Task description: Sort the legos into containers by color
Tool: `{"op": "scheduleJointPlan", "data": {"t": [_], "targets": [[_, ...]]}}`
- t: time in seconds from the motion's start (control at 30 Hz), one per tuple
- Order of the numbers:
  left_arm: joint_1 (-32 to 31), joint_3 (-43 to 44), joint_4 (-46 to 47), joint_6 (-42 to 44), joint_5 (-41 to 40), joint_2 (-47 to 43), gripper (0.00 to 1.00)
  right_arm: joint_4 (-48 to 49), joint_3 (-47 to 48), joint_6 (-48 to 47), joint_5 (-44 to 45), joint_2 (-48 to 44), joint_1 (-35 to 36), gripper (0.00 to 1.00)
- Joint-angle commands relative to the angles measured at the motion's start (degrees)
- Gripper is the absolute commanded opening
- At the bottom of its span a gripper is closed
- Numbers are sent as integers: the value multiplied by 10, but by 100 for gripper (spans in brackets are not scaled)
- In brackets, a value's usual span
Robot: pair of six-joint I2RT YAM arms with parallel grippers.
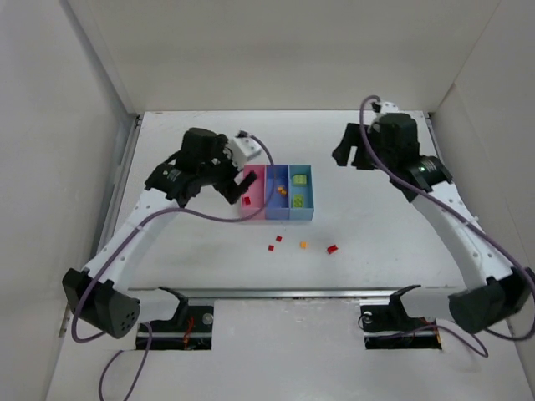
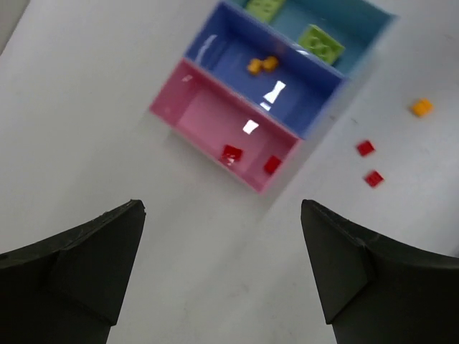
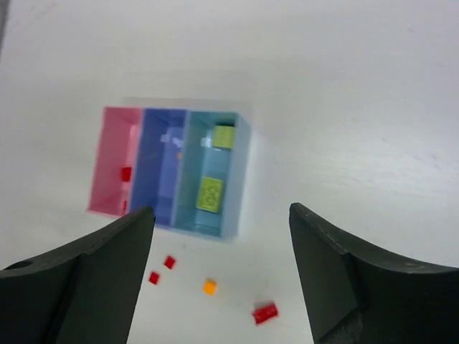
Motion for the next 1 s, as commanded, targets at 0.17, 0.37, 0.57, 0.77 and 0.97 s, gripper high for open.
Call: {"op": "scheduleJointPlan", "data": {"t": [0.17, 0.37, 0.57, 0.77, 0.97], "targets": [[-303, -41, -71, 115, -119, 9, 92, -111, -133, 60, 32, -70, -40, 94], [-379, -19, -11, 86, -117, 68, 94, -136, -209, 116, 55, -109, -68, 99], [-394, 117, 11, 38, 1, 205, 96, -142, -190, 172, 128, -154, -81, 100], [-422, 185, 64, -5, 36, 326, 89, -162, -142, 194, 203, -186, -86, 100], [-428, 190, 100, -55, 36, 403, 75, -205, -78, 201, 314, -222, -86, 100]]}}
